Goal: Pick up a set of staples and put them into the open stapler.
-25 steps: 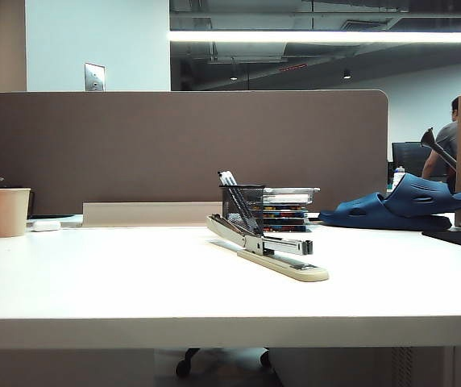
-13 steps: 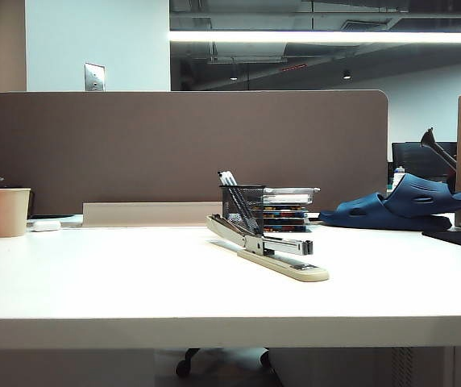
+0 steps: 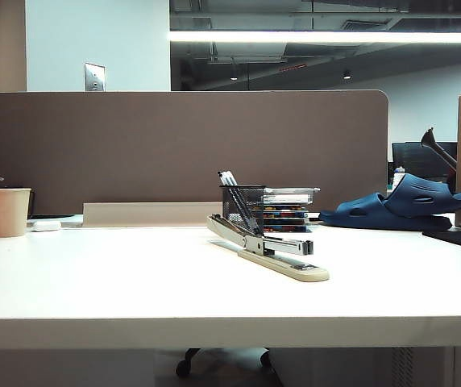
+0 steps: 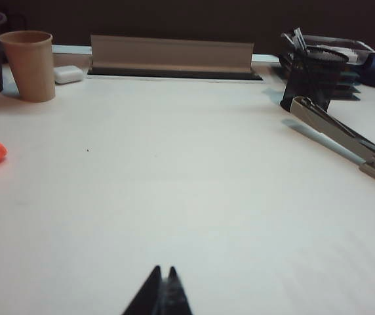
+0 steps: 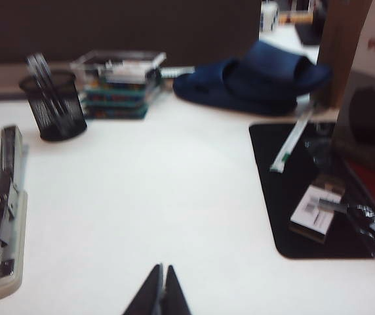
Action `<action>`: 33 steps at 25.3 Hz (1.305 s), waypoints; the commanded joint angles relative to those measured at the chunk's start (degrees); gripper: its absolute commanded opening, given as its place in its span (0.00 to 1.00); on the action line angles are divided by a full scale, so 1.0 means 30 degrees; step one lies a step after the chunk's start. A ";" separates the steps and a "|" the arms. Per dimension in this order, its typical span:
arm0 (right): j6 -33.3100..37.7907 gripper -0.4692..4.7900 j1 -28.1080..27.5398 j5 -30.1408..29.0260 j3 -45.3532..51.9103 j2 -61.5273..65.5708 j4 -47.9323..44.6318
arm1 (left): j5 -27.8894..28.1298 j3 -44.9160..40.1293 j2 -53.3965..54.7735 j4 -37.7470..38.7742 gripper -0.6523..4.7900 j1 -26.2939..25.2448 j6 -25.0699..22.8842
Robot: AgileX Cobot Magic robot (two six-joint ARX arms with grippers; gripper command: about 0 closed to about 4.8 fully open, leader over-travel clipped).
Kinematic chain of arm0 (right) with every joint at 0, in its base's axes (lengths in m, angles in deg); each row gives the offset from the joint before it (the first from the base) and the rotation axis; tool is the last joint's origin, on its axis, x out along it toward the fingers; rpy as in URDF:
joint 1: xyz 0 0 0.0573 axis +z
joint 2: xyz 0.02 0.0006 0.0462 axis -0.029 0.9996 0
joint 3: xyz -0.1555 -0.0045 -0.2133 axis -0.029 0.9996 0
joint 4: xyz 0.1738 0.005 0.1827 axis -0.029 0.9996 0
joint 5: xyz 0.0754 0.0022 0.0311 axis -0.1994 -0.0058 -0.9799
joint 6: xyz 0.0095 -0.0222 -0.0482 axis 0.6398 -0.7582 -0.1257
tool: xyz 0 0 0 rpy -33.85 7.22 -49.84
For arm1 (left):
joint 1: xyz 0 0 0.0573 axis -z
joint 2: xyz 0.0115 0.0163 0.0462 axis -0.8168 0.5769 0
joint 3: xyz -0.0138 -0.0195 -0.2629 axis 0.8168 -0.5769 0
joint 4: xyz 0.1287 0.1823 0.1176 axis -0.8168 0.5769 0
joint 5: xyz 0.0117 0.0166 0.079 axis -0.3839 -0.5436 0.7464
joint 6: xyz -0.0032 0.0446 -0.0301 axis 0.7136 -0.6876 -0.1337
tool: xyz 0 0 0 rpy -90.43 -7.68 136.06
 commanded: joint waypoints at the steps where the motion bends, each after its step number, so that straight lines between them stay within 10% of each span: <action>1: 0.0087 0.08 0.0036 -0.0073 0.0823 -0.1479 -0.0583 | 0.0058 0.0022 0.0000 -0.0801 0.11 -0.0015 -0.0022; 33: 0.0073 0.08 0.0036 0.1129 0.3636 -0.2725 -0.1756 | 0.0117 0.0036 0.0000 -0.2237 0.11 -0.0015 -0.0058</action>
